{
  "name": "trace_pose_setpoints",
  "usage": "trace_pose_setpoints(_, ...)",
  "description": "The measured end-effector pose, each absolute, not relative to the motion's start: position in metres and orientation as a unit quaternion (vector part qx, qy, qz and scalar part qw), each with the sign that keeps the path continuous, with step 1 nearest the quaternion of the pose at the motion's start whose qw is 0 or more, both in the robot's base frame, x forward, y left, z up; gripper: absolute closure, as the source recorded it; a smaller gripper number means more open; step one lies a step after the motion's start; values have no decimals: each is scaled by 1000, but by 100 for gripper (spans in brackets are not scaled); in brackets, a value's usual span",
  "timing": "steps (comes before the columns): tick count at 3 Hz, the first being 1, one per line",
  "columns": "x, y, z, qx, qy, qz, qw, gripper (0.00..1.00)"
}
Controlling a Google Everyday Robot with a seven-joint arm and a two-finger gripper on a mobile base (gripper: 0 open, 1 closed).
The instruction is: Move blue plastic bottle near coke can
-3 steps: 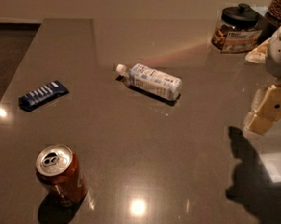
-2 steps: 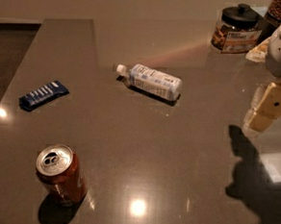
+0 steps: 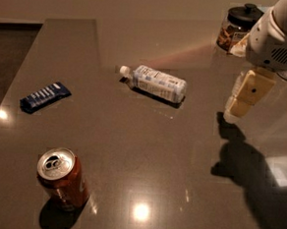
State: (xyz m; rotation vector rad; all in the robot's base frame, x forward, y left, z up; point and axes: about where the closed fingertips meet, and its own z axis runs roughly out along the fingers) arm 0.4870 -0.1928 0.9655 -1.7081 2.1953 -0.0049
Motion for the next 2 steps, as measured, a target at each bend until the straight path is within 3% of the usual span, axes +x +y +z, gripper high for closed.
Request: trace_pose_setpoints(2,550,-141,924,-569,801,48,181,0)
